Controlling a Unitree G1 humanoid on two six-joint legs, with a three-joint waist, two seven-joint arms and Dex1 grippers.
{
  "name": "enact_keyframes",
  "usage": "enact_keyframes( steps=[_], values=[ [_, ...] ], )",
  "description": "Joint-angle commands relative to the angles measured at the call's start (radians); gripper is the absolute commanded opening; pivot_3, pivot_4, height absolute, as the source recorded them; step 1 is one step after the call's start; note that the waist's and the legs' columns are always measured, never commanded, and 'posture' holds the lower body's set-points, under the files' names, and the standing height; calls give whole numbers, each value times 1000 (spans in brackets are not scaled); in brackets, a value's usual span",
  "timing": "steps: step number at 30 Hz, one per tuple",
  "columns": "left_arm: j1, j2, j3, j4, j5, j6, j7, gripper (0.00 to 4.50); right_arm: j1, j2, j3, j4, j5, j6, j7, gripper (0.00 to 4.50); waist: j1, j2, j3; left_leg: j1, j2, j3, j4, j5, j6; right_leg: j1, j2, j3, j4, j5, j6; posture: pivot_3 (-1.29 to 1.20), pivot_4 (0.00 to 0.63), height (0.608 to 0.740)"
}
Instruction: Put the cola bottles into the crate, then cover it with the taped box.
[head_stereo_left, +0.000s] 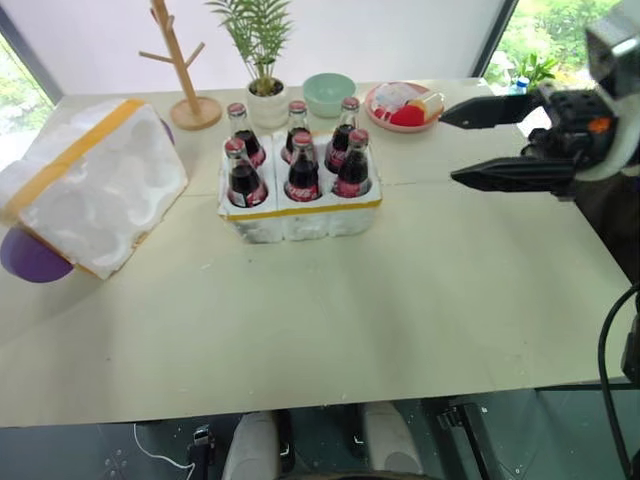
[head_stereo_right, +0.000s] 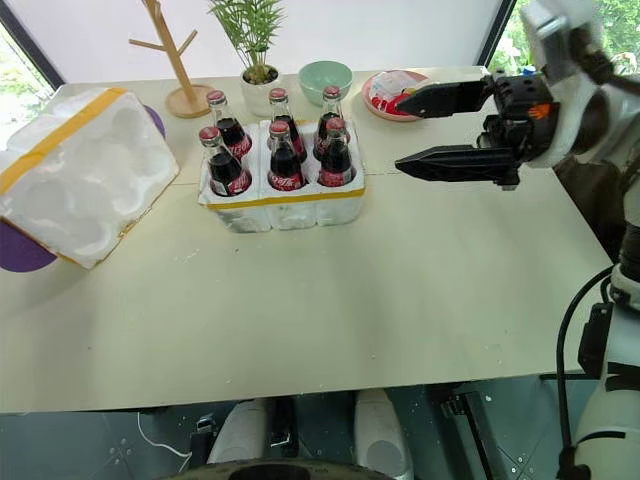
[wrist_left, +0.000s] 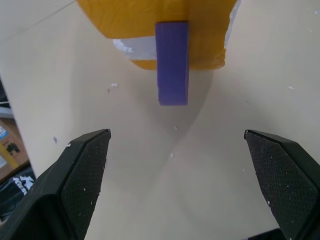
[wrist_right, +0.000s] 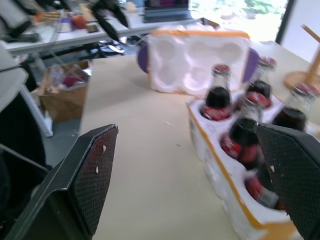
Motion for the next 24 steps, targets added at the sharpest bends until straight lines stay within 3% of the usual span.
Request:
enact_keyframes(
  steps=[1,8,14,17,23,24],
  values=[
    [-164,9,-184,94,-13,-47,46,4500,-21,-11,-53,-75,78,40,-45,4478,-1,-1,0,0,0,1,0,0,0,0,0,0,0,0,0,0,150,740],
    [-551,-113,-525,324,95,-176,71,4500,36,-3,-91,-158,161,77,-132,4478,8,-1,-1,0,-1,2,0,0,0,0,1,0,1,2,3,0,150,740],
    [-722,-205,-669,538,199,-296,90,4500,62,-3,-97,-166,192,79,-186,4478,23,-3,-2,0,-1,2,3,0,1,1,2,0,1,2,4,0,150,740],
    [-779,-233,-689,608,220,-333,112,3629,65,-6,-102,-166,210,81,-201,4500,28,-2,-2,0,-1,2,3,0,1,2,1,0,1,2,4,0,150,740],
    [-844,-240,-699,648,233,-353,75,564,82,-19,-88,-169,210,67,-206,4500,28,-3,-3,0,-1,1,4,0,1,3,1,0,2,2,3,0,150,740],
    [-849,-237,-690,642,228,-363,80,361,87,-25,-87,-163,209,75,-210,4500,28,-3,-3,0,-1,1,4,0,1,3,1,0,2,2,3,0,150,740]
  ],
)
